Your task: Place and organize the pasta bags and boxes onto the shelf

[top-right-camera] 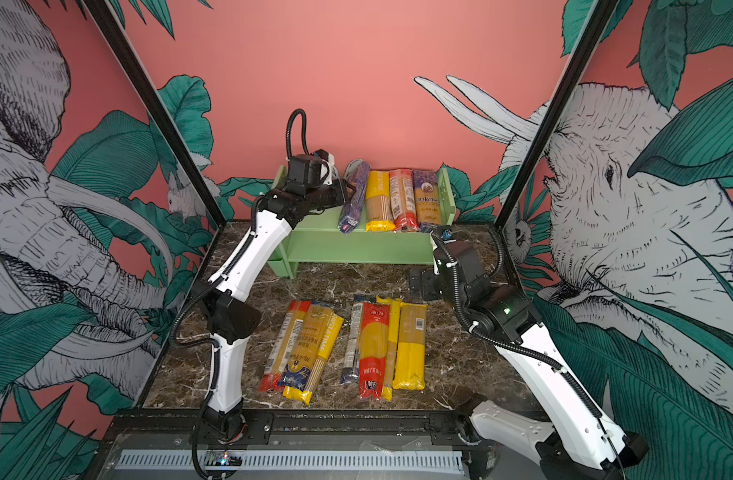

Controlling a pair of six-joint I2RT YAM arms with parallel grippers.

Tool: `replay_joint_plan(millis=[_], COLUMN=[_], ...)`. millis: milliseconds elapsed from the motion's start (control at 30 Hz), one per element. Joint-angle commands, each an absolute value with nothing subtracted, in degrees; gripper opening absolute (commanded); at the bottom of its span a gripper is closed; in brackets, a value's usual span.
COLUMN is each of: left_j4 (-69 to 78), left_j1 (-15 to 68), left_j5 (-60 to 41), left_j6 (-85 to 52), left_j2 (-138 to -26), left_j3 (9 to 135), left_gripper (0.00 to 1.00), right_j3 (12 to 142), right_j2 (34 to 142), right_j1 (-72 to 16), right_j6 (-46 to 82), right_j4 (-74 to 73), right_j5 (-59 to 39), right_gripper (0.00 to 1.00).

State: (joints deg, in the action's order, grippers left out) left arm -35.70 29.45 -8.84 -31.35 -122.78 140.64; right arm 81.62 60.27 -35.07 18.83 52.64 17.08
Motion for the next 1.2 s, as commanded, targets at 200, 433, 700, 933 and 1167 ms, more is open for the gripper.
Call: replay_joint_plan(millis=[200,433,700,933,1167], left_j4=[-31.36,-27.71,-28.12,-32.43,-42.27], left_j1=[29.14,29.18,29.74,30.66,34.38], left_j5=[-10.79,-13.08,-13.64,-9.86,-2.50], left_j6=[-31.88,-34.29,-34.14,-30.81,-23.48], left_j2=[-119.98,-118.61,-118.72,-118.56,-122.44], left_j3=[140.41,134.57,133.64,135.61,145.39], left_gripper=[0.42,0.39,0.37,0.35,0.36], right_j3=[81.98,81.44,80.59,80.20,79.80], right_j2=[60.20,59.93,60.12,60.03,59.95], right_j1=[-34.70,-34.65,-34.63,-34.53,-34.54], right_j6=[19.28,19.52,19.76,19.71,19.85], right_j4=[52.56,52.52,52.25,51.77,51.89], right_j5=[16.70,16.61,16.36,16.31,16.34], right_gripper=[0.99,0.99,0.99,0.99,0.99])
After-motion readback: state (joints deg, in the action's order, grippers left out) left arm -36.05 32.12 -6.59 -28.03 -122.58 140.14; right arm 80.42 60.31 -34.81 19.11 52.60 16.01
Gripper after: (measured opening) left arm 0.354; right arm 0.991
